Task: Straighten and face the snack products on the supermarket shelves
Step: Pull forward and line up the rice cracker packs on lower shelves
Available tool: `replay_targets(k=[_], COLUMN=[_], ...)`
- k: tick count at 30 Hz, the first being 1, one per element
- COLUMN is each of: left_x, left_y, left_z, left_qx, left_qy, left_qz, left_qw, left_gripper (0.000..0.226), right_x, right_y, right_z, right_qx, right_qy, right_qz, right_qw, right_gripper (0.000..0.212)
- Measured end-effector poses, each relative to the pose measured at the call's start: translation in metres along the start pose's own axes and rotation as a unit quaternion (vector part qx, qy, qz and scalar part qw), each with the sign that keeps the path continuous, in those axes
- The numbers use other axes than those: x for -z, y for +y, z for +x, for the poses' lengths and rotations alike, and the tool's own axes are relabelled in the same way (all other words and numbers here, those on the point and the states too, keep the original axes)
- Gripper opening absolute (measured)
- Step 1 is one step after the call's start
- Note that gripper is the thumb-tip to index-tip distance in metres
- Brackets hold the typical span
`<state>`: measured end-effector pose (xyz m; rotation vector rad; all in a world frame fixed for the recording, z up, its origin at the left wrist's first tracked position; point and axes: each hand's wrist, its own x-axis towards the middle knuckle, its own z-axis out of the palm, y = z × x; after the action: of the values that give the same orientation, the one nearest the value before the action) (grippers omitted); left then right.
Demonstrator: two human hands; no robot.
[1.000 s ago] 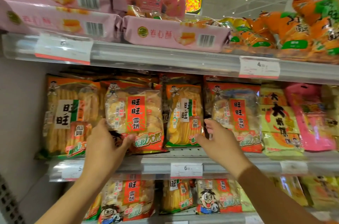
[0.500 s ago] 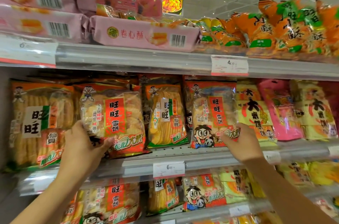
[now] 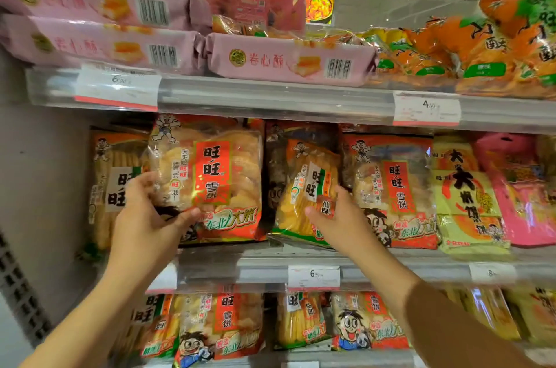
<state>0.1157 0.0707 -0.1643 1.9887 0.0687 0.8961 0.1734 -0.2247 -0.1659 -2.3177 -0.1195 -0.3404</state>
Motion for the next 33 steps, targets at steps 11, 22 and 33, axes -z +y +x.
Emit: replay_targets(k=[11,22,33], left_x=[0.085,0.1,0.095], left_y=[-0.043,-0.051,-0.043], left_z=[-0.012,-0.026,-0.037], left_qx=[0.062,0.057,0.045], left_qy=[0.042,0.041,-0.002], left_qz=[-0.025,-0.031,-0.034], left_qw=[0.997,0.997,0.998], left_gripper=[0.073,0.067,0.068], right_x=[-0.02,-0.089,-0.114], right_y=[-0.005,-0.092,-0.093], right_z=[0.01,-0.001,-0.004], right_qx=[-0.061,0.0,-0.043], right_qy=[0.045,-0.03,-0.038], right_qz=[0.182,0.175,0.091], right_qw=[0.98,0.984,0.994], right_gripper=[0.041,0.047,0.068])
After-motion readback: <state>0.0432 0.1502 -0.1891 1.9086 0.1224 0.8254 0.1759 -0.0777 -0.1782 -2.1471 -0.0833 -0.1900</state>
